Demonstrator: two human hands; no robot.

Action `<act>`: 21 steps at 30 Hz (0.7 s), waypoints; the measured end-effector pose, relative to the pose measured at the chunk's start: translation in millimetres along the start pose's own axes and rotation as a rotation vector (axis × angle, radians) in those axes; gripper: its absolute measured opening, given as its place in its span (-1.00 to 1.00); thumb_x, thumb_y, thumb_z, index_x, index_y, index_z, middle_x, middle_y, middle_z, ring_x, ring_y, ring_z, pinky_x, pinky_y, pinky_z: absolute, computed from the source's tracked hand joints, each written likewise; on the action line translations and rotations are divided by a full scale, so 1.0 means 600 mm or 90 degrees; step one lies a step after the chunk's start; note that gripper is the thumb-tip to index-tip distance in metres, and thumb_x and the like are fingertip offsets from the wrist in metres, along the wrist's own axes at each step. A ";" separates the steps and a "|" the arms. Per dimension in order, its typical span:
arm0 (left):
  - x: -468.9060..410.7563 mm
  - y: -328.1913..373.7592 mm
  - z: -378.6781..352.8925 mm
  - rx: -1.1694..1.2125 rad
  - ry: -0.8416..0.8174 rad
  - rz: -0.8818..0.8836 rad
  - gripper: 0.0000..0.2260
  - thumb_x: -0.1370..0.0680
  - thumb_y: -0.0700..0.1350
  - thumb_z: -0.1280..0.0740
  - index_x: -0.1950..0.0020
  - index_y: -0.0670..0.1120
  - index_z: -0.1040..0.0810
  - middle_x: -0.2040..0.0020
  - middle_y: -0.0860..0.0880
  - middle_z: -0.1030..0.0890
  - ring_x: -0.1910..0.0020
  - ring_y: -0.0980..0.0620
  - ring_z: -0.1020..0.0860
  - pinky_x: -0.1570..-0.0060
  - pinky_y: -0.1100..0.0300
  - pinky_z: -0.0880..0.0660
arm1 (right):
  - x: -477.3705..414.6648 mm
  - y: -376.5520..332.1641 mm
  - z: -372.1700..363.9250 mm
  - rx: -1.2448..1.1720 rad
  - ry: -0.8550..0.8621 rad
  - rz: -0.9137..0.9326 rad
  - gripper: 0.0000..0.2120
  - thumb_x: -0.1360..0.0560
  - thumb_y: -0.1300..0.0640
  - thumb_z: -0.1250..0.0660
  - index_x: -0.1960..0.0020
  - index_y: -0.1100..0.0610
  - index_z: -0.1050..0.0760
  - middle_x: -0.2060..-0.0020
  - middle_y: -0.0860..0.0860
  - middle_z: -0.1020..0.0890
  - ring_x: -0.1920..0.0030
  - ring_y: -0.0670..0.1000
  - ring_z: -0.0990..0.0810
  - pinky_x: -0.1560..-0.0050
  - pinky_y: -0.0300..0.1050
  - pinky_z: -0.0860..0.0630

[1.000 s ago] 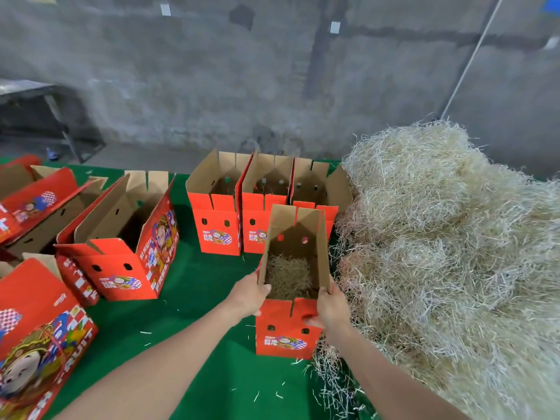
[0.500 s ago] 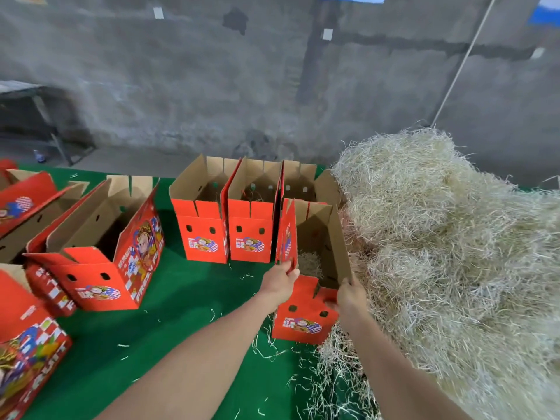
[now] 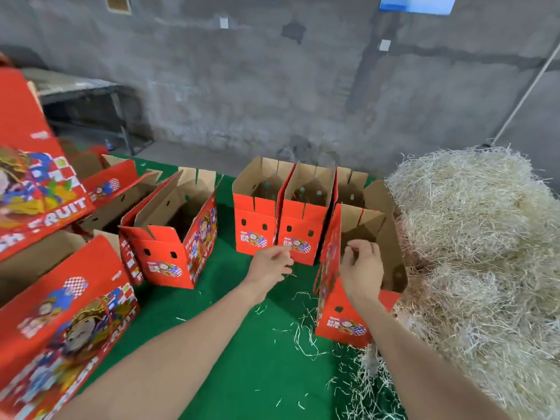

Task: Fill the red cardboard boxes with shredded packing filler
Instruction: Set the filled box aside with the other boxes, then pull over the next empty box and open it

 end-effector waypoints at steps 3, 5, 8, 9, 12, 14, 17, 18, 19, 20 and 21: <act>0.024 0.031 0.113 -0.088 0.100 -0.081 -0.75 -0.60 -0.18 -0.22 -0.25 -0.12 -0.53 -0.08 -0.06 -0.61 -0.05 -0.01 -0.56 -0.04 0.23 -0.48 | 0.024 -0.127 -0.071 -0.062 -0.055 0.129 -0.92 -0.46 0.36 -0.25 0.12 0.26 -0.52 0.16 0.11 -0.60 0.15 0.13 -0.55 0.14 -0.06 -0.39; 0.042 0.060 0.206 -0.229 0.179 -0.168 -0.74 -0.57 -0.19 -0.26 -0.25 -0.15 -0.53 -0.14 -0.10 -0.60 -0.12 -0.03 -0.54 -0.19 0.24 -0.40 | 0.050 -0.208 -0.127 -0.094 -0.107 0.203 -0.92 -0.45 0.38 -0.26 0.13 0.27 -0.52 0.21 0.11 -0.61 0.20 0.13 -0.55 0.17 -0.03 -0.41; 0.068 0.100 0.372 -0.437 0.345 -0.242 -0.70 -0.52 -0.22 -0.32 -0.25 -0.17 -0.52 -0.21 -0.12 -0.56 -0.22 -0.07 -0.49 -0.21 0.28 -0.30 | 0.094 -0.304 -0.235 -0.088 -0.231 0.283 -0.88 -0.52 0.29 -0.20 0.04 0.24 -0.52 0.10 0.11 -0.61 0.11 0.11 -0.55 0.10 -0.11 -0.36; 0.068 0.104 0.424 -0.506 0.373 -0.229 -0.68 -0.51 -0.21 -0.33 -0.27 -0.17 -0.51 -0.23 -0.12 -0.54 -0.24 -0.09 -0.47 -0.24 0.20 -0.32 | 0.106 -0.330 -0.274 -0.069 -0.283 0.297 -0.84 -0.54 0.27 -0.17 -0.02 0.23 -0.51 0.03 0.11 -0.58 0.04 0.11 -0.54 0.06 -0.12 -0.36; 0.043 0.073 0.535 -0.630 0.328 -0.086 -0.62 -0.52 -0.15 -0.32 -0.34 -0.15 -0.43 -0.29 -0.15 -0.48 -0.28 -0.13 -0.43 -0.27 0.03 -0.37 | 0.133 -0.387 -0.394 0.001 -0.452 0.312 -0.65 -0.52 0.31 -0.15 -0.30 0.23 -0.36 -0.27 0.15 -0.41 -0.24 0.14 -0.43 -0.22 -0.05 -0.34; 0.029 0.031 0.571 -0.656 0.271 0.019 -0.61 -0.55 -0.13 -0.25 -0.39 -0.11 -0.36 -0.33 -0.12 -0.43 -0.32 -0.11 -0.39 -0.30 -0.01 -0.33 | 0.140 -0.413 -0.461 0.040 -0.541 0.292 -0.46 -0.48 0.38 -0.15 -0.44 0.26 -0.16 -0.44 0.15 -0.20 -0.39 0.15 -0.27 -0.34 -0.07 -0.23; 0.014 -0.030 0.598 -0.691 0.234 0.096 -0.62 -0.60 -0.16 -0.15 -0.42 -0.07 -0.29 -0.37 -0.09 -0.40 -0.35 -0.08 -0.35 -0.32 0.06 -0.26 | 0.133 -0.442 -0.538 0.098 -0.590 0.268 -0.30 -0.42 0.48 -0.14 -0.50 0.25 0.01 -0.50 0.15 -0.02 -0.44 0.17 -0.18 -0.39 -0.02 -0.22; 0.011 -0.047 0.606 -0.673 0.239 0.114 -0.62 -0.60 -0.17 -0.13 -0.43 -0.08 -0.29 -0.36 -0.11 -0.41 -0.33 -0.11 -0.37 -0.27 0.09 -0.30 | 0.131 -0.447 -0.560 0.113 -0.599 0.260 -0.27 -0.41 0.48 -0.14 -0.50 0.24 0.04 -0.50 0.16 -0.02 -0.44 0.17 -0.18 -0.38 -0.01 -0.24; 0.010 -0.060 0.611 -0.652 0.244 0.124 -0.62 -0.60 -0.20 -0.12 -0.42 -0.08 -0.30 -0.34 -0.14 -0.42 -0.30 -0.14 -0.39 -0.21 0.10 -0.33 | 0.130 -0.449 -0.580 0.131 -0.614 0.243 -0.27 -0.41 0.48 -0.14 -0.51 0.23 0.06 -0.49 0.18 -0.03 -0.43 0.18 -0.20 -0.36 -0.02 -0.26; 0.009 -0.070 0.612 -0.640 0.244 0.123 -0.62 -0.59 -0.24 -0.11 -0.42 -0.06 -0.30 -0.31 -0.16 -0.44 -0.28 -0.16 -0.42 -0.20 0.09 -0.34 | 0.132 -0.447 -0.597 0.152 -0.631 0.224 -0.28 -0.42 0.46 -0.13 -0.51 0.22 0.06 -0.47 0.20 -0.10 -0.40 0.19 -0.26 -0.32 -0.03 -0.31; 0.009 -0.076 0.614 -0.631 0.245 0.113 -0.59 -0.58 -0.28 -0.09 -0.41 -0.03 -0.31 -0.29 -0.16 -0.45 -0.26 -0.16 -0.44 -0.18 0.09 -0.36 | 0.135 -0.445 -0.611 0.178 -0.640 0.215 -0.33 -0.44 0.43 -0.13 -0.50 0.21 -0.01 -0.41 0.24 -0.21 -0.34 0.22 -0.34 -0.25 -0.02 -0.36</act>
Point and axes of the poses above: each hand's wrist, its own x-axis away from the middle knuckle, its own z-axis out of the back of the hand, y = z × x, the point moved 7 cm from there along -x, towards the middle knuckle
